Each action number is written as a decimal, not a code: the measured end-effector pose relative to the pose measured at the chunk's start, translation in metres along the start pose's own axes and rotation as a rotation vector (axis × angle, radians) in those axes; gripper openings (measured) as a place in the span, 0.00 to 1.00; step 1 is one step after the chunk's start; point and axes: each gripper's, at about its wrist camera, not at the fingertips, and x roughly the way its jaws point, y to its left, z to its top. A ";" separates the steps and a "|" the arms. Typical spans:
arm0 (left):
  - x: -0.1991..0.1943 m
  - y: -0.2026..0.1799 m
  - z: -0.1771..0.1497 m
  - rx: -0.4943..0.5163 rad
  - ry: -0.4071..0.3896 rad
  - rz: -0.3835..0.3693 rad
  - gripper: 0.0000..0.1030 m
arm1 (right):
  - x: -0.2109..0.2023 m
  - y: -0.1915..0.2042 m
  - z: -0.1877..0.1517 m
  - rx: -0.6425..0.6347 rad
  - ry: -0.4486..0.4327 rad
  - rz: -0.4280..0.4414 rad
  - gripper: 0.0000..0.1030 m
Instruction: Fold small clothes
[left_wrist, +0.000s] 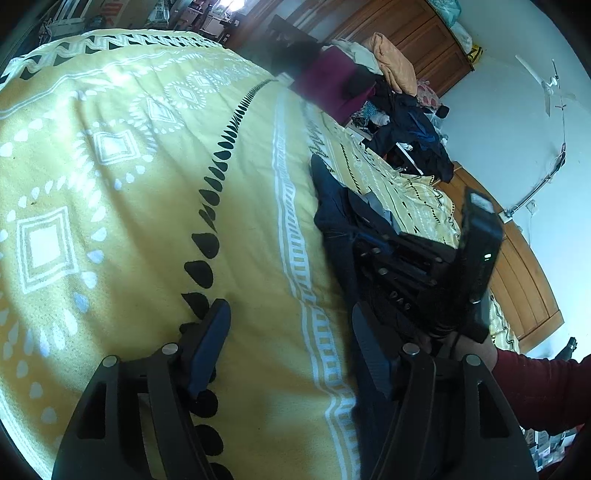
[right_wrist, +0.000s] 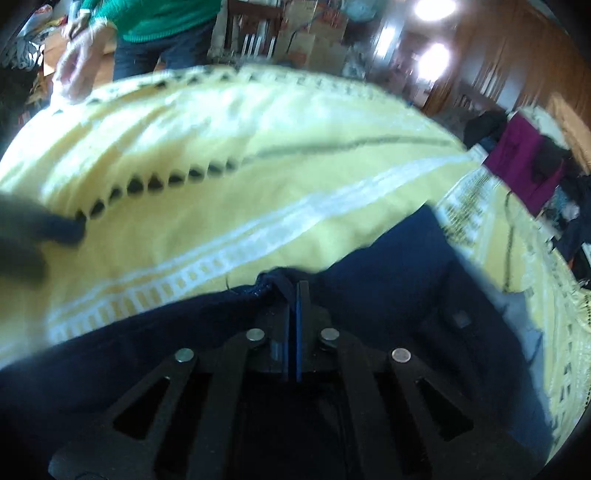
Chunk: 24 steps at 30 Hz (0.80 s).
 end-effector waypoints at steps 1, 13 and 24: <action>-0.001 0.000 0.000 0.001 0.000 -0.001 0.68 | 0.005 0.004 -0.002 -0.008 0.004 -0.009 0.03; 0.001 -0.003 -0.001 0.009 0.003 0.020 0.68 | -0.045 -0.002 -0.007 0.038 -0.063 0.086 0.63; -0.002 -0.008 -0.002 0.021 0.011 0.046 0.69 | 0.022 -0.049 -0.009 0.429 0.051 0.409 0.00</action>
